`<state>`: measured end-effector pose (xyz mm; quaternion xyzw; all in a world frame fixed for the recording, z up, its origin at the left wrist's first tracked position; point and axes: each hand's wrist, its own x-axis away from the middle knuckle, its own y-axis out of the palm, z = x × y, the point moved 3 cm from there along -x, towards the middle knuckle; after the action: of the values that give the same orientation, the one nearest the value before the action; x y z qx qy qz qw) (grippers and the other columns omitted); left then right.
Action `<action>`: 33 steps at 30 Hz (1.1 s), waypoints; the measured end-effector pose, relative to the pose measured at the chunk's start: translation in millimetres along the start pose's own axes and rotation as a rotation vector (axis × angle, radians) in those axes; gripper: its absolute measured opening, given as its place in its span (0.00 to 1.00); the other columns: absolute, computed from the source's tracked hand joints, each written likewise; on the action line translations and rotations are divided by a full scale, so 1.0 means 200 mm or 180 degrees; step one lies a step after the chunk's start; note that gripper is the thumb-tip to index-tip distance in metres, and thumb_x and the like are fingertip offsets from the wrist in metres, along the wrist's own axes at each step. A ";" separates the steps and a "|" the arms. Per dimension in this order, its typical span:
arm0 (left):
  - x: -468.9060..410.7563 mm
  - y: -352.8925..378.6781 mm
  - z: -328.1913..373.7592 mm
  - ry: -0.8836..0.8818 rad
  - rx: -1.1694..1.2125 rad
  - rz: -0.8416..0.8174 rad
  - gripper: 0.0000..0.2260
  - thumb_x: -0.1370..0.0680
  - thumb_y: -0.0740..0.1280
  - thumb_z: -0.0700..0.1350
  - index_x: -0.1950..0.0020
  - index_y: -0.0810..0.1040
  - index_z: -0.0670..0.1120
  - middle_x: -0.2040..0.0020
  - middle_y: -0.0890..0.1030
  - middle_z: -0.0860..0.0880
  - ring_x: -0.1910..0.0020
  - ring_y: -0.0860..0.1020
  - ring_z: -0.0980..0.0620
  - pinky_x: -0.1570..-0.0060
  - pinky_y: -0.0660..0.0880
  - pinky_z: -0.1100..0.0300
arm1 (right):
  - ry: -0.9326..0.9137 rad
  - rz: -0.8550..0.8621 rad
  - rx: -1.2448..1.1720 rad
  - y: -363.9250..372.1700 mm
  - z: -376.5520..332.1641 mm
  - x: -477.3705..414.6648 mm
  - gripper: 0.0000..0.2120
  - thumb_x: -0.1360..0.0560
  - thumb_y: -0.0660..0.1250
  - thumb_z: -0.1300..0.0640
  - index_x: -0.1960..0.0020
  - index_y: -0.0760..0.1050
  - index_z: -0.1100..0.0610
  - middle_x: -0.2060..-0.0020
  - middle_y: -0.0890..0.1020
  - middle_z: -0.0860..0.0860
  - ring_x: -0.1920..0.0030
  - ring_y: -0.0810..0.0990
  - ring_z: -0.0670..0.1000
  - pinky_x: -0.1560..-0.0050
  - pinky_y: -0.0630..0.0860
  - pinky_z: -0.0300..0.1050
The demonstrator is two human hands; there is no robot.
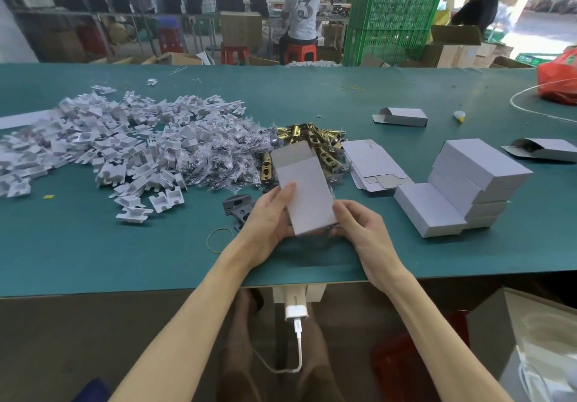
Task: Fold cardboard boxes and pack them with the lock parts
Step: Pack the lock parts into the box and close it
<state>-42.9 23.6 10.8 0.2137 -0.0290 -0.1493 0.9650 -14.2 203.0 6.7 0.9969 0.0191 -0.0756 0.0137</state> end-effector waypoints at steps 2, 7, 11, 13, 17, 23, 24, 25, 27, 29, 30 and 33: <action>0.00 -0.01 0.02 0.0046 0.0306 0.0065 0.24 0.15 0.61 0.55 0.25 0.70 0.41 0.32 0.80 0.38 0.34 0.80 0.36 0.45 0.82 0.36 | 0.0016 0.0041 -0.0098 -0.01 0.00 0.00 0.18 0.22 0.67 0.44 0.42 0.82 0.58 0.47 0.85 0.56 0.48 0.84 0.55 0.46 0.81 0.49; 0.00 -0.08 0.06 0.0336 0.1110 0.0387 0.21 0.16 0.60 0.60 0.30 0.74 0.48 0.39 0.85 0.46 0.44 0.85 0.46 0.60 0.84 0.55 | 0.0007 0.0068 -0.0072 0.00 -0.01 0.00 0.16 0.21 0.67 0.49 0.40 0.80 0.59 0.49 0.86 0.55 0.49 0.84 0.53 0.49 0.82 0.44; -0.01 -0.11 0.07 0.0483 0.1401 0.0670 0.18 0.19 0.69 0.54 0.33 0.77 0.48 0.42 0.84 0.46 0.46 0.82 0.48 0.62 0.80 0.58 | 0.0064 0.0083 0.0175 0.02 -0.02 0.00 0.10 0.20 0.69 0.58 0.40 0.79 0.59 0.50 0.86 0.54 0.52 0.85 0.52 0.54 0.83 0.44; -0.01 -0.10 0.06 0.0454 0.1358 0.0700 0.18 0.21 0.71 0.52 0.34 0.78 0.47 0.42 0.84 0.46 0.47 0.82 0.48 0.62 0.80 0.59 | 0.0275 0.0137 0.0096 0.03 -0.03 -0.04 0.10 0.20 0.69 0.58 0.40 0.79 0.59 0.51 0.87 0.54 0.55 0.85 0.51 0.60 0.81 0.43; -0.03 -0.11 0.06 0.0463 0.1281 0.0688 0.18 0.21 0.71 0.49 0.33 0.78 0.46 0.41 0.85 0.45 0.45 0.83 0.49 0.57 0.82 0.57 | 0.0411 0.0200 0.0659 0.06 -0.10 -0.23 0.12 0.21 0.70 0.53 0.40 0.76 0.57 0.51 0.84 0.53 0.60 0.83 0.47 0.65 0.78 0.41; -0.02 -0.11 0.06 0.0335 0.1285 0.0665 0.18 0.21 0.71 0.49 0.33 0.77 0.45 0.42 0.85 0.45 0.46 0.84 0.49 0.54 0.83 0.56 | -0.0286 0.0285 0.2829 0.17 -0.13 -0.63 0.19 0.22 0.71 0.54 0.36 0.73 0.62 0.43 0.78 0.56 0.42 0.76 0.55 0.39 0.75 0.51; -0.02 -0.10 0.06 0.0312 0.1256 0.0646 0.18 0.22 0.71 0.49 0.34 0.78 0.45 0.43 0.85 0.45 0.47 0.85 0.49 0.53 0.83 0.55 | -0.0290 0.0257 0.3136 0.19 -0.12 -0.67 0.19 0.22 0.71 0.53 0.36 0.73 0.62 0.41 0.77 0.57 0.40 0.74 0.56 0.38 0.75 0.54; -0.02 -0.10 0.06 0.0290 0.1222 0.0620 0.17 0.21 0.71 0.49 0.34 0.78 0.45 0.43 0.85 0.45 0.47 0.85 0.49 0.53 0.83 0.55 | -0.0281 0.0235 0.3377 0.20 -0.10 -0.70 0.18 0.22 0.70 0.53 0.37 0.73 0.62 0.39 0.76 0.57 0.38 0.74 0.57 0.37 0.74 0.55; -0.02 -0.10 0.06 0.0263 0.1143 0.0551 0.16 0.21 0.73 0.48 0.35 0.79 0.45 0.42 0.85 0.44 0.46 0.84 0.49 0.50 0.83 0.53 | -0.0311 0.0256 0.3688 0.20 -0.08 -0.73 0.17 0.21 0.70 0.52 0.39 0.73 0.62 0.40 0.75 0.58 0.39 0.73 0.58 0.40 0.75 0.54; -0.02 -0.09 0.06 0.0265 0.1068 0.0481 0.17 0.23 0.73 0.48 0.36 0.80 0.45 0.41 0.85 0.44 0.44 0.84 0.48 0.46 0.83 0.51 | -0.0452 0.0303 0.3934 0.21 -0.07 -0.74 0.15 0.20 0.69 0.54 0.39 0.73 0.62 0.41 0.75 0.59 0.39 0.74 0.60 0.45 0.74 0.54; -0.02 -0.08 0.06 0.0270 0.1024 0.0431 0.17 0.23 0.72 0.48 0.36 0.80 0.44 0.40 0.85 0.44 0.43 0.83 0.48 0.44 0.83 0.51 | -0.0511 0.0297 0.4050 0.21 -0.08 -0.74 0.13 0.20 0.67 0.56 0.40 0.73 0.63 0.41 0.75 0.59 0.40 0.74 0.61 0.48 0.73 0.53; -0.03 -0.07 0.05 0.0233 0.0763 0.0321 0.17 0.23 0.72 0.48 0.37 0.81 0.44 0.40 0.85 0.44 0.42 0.82 0.47 0.45 0.83 0.52 | -0.0582 0.0323 0.4224 0.22 -0.11 -0.74 0.09 0.18 0.61 0.60 0.42 0.73 0.63 0.42 0.75 0.60 0.44 0.76 0.62 0.55 0.68 0.50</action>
<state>-53.6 9.8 15.0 0.3311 -0.0220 -0.0881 0.9392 -156.2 153.9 51.4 0.7832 -0.0795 -0.1547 -0.5969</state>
